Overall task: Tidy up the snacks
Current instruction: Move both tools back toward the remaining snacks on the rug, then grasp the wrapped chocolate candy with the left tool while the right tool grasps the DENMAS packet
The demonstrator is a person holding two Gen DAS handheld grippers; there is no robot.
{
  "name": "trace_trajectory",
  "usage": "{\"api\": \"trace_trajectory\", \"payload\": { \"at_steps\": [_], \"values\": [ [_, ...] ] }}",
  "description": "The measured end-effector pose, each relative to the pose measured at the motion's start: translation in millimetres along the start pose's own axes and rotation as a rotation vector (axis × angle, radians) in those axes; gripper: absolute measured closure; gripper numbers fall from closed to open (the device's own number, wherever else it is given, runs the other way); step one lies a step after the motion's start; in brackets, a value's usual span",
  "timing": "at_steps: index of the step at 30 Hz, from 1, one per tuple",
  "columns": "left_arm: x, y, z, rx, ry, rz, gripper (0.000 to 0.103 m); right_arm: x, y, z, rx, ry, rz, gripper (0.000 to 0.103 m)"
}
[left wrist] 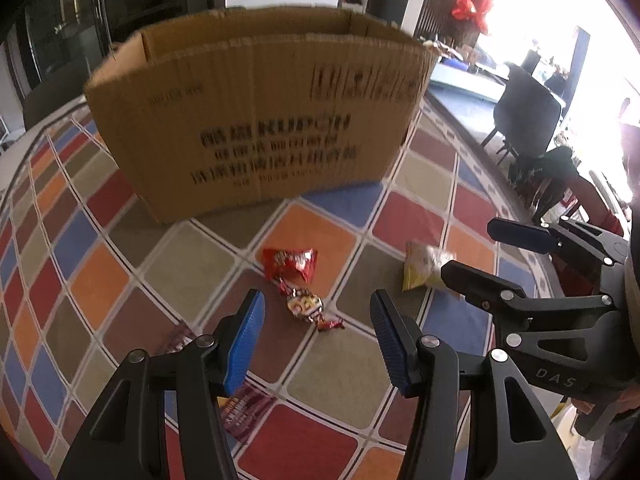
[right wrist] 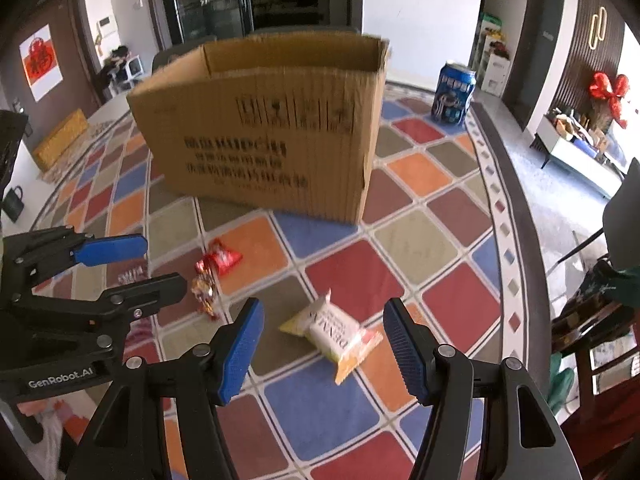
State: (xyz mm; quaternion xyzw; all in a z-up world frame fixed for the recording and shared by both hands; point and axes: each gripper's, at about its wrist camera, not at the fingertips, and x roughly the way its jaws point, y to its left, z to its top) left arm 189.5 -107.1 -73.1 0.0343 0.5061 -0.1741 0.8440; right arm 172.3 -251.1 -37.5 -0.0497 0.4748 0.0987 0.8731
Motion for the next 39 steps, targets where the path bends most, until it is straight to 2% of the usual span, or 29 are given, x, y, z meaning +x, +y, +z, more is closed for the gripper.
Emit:
{"api": "trace_trajectory", "payload": {
  "at_steps": [7,12,18,20,26,27,30,32,39],
  "values": [
    [25.1,1.8,-6.7,-0.015,0.063,-0.001,0.049,19.5,-2.8,-7.1,-0.025,0.065,-0.016,0.040],
    [38.9,5.0,-5.5,-0.025,0.086,0.007,0.049,32.2,-0.2,-7.5,-0.082,0.104,-0.041,0.040],
    [49.0,10.3,-3.9,-0.040,0.106,0.009,0.050,46.9,1.0,-6.7,-0.092,0.125,-0.026,0.040],
    [51.1,12.5,-1.9,-0.044,0.109,0.004,0.052,50.8,0.5,-5.8,-0.087,0.129,-0.023,0.040],
    [53.2,17.5,-0.4,-0.042,0.115,-0.003,0.067,60.2,-1.0,-4.8,-0.076,0.145,-0.016,0.040],
    [52.7,18.5,-0.9,-0.041,0.115,-0.004,0.068,60.3,-1.5,-4.9,-0.069,0.144,-0.013,0.042],
    [53.3,16.5,-1.6,-0.030,0.114,-0.008,0.076,59.6,-2.3,-5.6,-0.054,0.143,0.008,0.060],
    [52.9,15.8,-1.7,-0.028,0.114,-0.016,0.076,60.2,-2.3,-5.8,-0.050,0.144,0.015,0.069],
    [48.9,11.2,-1.1,-0.027,0.101,-0.031,0.077,53.3,-2.4,-5.0,-0.019,0.120,0.025,0.071]
  ]
}}
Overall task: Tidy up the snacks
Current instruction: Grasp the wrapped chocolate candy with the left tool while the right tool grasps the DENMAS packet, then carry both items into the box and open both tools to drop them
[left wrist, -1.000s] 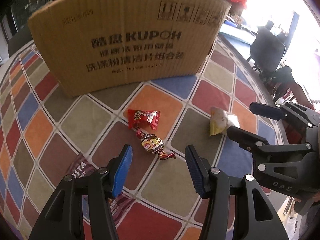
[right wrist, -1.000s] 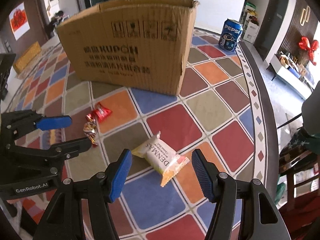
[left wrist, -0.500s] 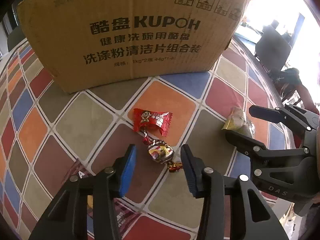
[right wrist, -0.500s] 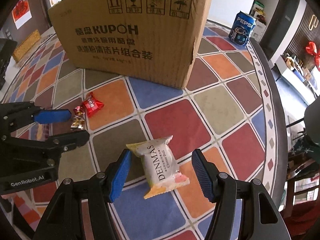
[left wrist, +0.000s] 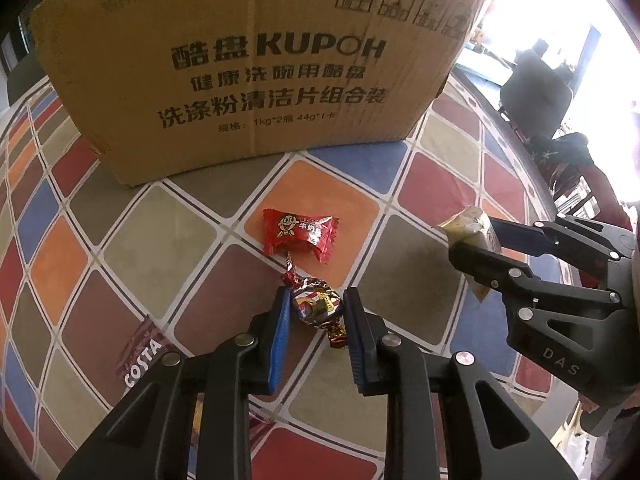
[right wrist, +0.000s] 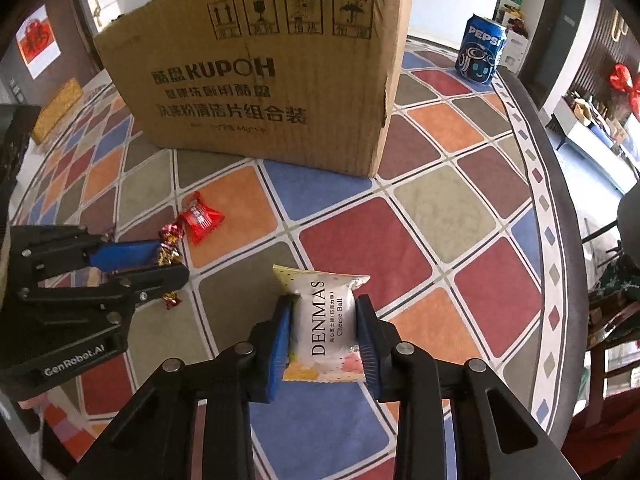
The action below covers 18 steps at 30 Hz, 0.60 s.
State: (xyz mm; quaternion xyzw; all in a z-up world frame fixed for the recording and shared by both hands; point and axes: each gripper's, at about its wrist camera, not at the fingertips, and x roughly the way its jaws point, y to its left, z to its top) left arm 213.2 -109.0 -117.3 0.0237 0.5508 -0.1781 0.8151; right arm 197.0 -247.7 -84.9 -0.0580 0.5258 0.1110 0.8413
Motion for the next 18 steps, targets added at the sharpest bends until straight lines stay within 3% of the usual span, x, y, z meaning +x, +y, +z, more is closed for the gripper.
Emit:
{"api": "trace_trajectory", "payload": {
  "at_steps": [18],
  "values": [
    [-64.2,3.4,-1.5,0.002,-0.144,-0.018,0.077,-36.4,11.7,5.5,0.031,-0.093,0.027,0.071]
  ]
}}
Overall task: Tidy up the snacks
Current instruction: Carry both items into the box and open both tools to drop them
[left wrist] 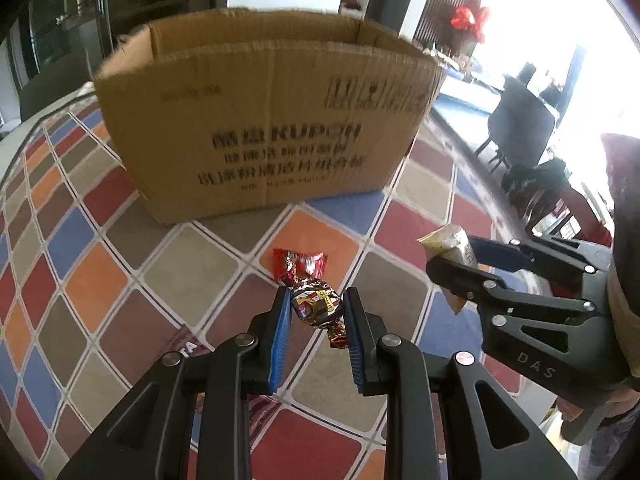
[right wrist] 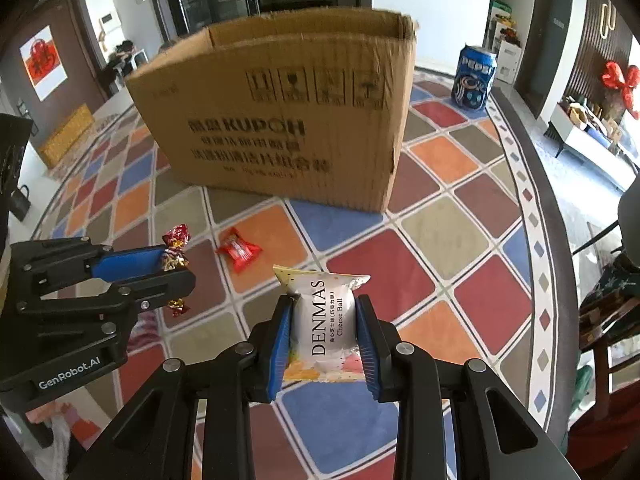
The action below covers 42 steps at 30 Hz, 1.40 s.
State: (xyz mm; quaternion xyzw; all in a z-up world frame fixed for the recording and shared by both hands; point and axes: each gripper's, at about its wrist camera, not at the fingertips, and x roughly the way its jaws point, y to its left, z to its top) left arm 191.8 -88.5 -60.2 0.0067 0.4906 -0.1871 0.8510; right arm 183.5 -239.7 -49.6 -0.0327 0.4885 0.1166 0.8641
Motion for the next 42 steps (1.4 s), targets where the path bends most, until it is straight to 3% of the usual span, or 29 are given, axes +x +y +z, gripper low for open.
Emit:
{"api": "trace_trajectory", "payload": {
  "at_steps": [18,28,42],
  "values": [
    [-77.8,15.4,45.2,0.016,-0.234,0.027,0.077,-58.5,26.1,51.7,0.007,-0.208,0.043,0.071],
    [-100.4,21.3,73.2,0.031,-0.315,0.048,0.077,-81.9,34.5,85.8,0.003,-0.309,0.065,0.071],
    [-89.2,45.8,116.3,0.016,-0.330,0.080,0.077,-83.1,36.1,134.3,-0.031,-0.361,0.041,0.071]
  ]
}}
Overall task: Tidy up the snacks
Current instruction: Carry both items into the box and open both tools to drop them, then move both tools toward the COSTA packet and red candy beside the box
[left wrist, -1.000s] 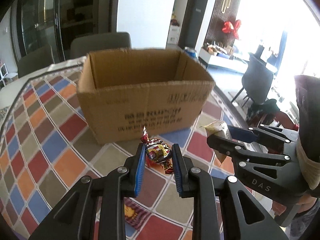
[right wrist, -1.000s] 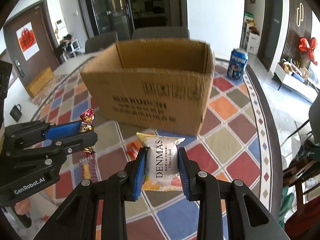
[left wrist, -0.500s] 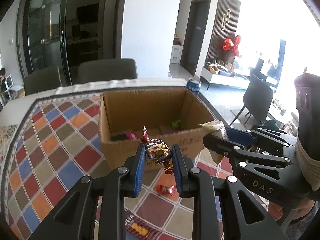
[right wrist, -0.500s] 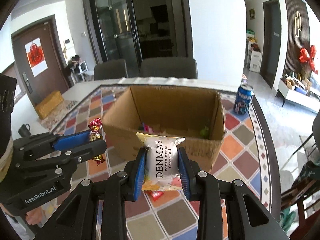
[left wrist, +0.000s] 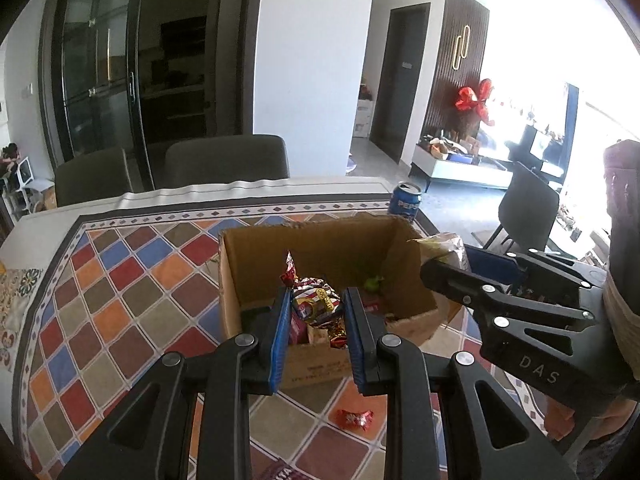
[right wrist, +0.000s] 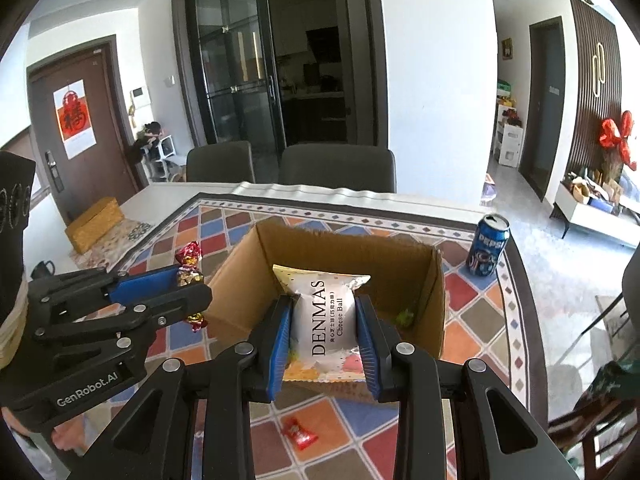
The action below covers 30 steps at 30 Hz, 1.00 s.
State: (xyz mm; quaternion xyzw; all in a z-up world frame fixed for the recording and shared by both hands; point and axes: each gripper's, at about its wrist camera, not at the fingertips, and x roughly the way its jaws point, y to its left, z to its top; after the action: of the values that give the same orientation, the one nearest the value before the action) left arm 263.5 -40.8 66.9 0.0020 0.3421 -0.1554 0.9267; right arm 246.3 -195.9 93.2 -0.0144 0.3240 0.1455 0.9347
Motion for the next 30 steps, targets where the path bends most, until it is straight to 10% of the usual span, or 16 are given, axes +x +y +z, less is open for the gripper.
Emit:
{"api": "trace_trajectory", "payload": {
  "at_steps": [15,20,30],
  "values": [
    [48.8,12.7,17.7,-0.012,0.046,0.019,0.076,50.4,-14.2,13.1,0.006,0.049,-0.016,0.070],
    [50.9,16.1,17.2,-0.022,0.054,0.046,0.059,59.1,-16.0,14.0,0.011,0.061,-0.045,0.050],
    [24.3,15.4,-3.6,-0.036,0.054,0.065,0.054,38.9,-6.1,1.9,-0.025,0.027,-0.044,0.049]
  ]
}}
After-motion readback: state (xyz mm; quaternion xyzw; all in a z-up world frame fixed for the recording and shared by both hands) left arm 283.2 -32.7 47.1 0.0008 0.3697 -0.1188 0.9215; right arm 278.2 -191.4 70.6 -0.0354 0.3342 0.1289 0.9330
